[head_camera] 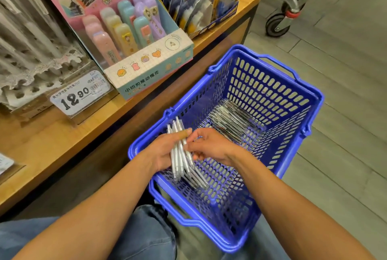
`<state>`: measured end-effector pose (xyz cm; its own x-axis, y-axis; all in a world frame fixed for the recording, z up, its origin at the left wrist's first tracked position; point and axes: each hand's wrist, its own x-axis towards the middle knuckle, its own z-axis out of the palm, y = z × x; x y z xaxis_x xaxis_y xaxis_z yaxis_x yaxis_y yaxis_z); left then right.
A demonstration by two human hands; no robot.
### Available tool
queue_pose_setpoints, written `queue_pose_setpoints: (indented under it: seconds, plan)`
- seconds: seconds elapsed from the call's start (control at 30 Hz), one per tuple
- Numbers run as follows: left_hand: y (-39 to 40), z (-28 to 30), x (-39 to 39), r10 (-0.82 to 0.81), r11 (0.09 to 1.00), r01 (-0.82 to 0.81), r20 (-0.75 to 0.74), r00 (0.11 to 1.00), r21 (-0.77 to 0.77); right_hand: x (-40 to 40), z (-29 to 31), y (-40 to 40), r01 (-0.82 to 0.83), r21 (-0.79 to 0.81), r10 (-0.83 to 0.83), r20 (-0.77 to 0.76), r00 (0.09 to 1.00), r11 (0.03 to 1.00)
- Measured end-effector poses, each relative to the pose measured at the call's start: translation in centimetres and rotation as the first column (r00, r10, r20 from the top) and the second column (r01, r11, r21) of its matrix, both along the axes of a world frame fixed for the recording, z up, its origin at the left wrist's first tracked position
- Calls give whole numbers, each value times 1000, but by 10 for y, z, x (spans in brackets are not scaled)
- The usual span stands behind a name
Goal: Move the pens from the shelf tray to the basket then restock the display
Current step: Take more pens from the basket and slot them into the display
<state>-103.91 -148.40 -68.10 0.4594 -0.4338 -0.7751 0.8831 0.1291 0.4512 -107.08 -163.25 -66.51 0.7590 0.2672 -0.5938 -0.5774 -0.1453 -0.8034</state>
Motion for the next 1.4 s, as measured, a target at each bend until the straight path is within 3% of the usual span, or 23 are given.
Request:
queue_pose_setpoints:
  seconds: [0.1,0.2,0.23,0.3,0.4,0.5,0.7,0.8,0.97,1.07,1.17,1.3,1.4]
  plan:
    - [1,0,0,-18,998,16,30,999,62,6,-9,2,-80,41,81,-9,997,996]
    - [2,-5,4,-48,961,20,95,994,276,19,-28,-17,-154,111,173,-190,966,982]
    - [1,-8,5,-52,950,19,97,994,311,23,-40,-22,-163,46,169,-246,955,986]
    - [1,-11,6,-46,948,16,86,995,319,27,-73,-19,-273,-268,198,-276,940,924]
    - [3,-16,8,-38,954,14,76,996,299,20,-117,3,-466,-667,381,-283,880,581]
    - [4,-18,9,-23,963,2,72,997,271,4,-147,17,-499,-725,431,-304,850,475]
    - [6,-17,9,-22,964,6,58,998,267,-14,-169,23,-438,-782,434,-241,868,444]
    - [5,-17,9,-28,962,9,66,997,274,-4,-156,15,-458,-736,379,-290,879,498]
    - [2,-16,6,-50,946,27,64,997,324,23,-95,-12,-153,-476,5,-297,955,866]
    - [2,-16,5,-64,948,42,60,996,315,24,-45,-21,-57,-252,-5,-239,971,966]
    - [3,-11,6,-55,967,38,61,997,253,22,-9,-17,-2,-31,-3,-142,990,1000]
    - [1,-12,5,-17,990,8,66,998,143,13,0,3,-24,-74,21,-36,999,997]
    - [1,-15,7,-28,986,16,71,997,165,13,-8,-1,-60,43,63,-92,994,997]
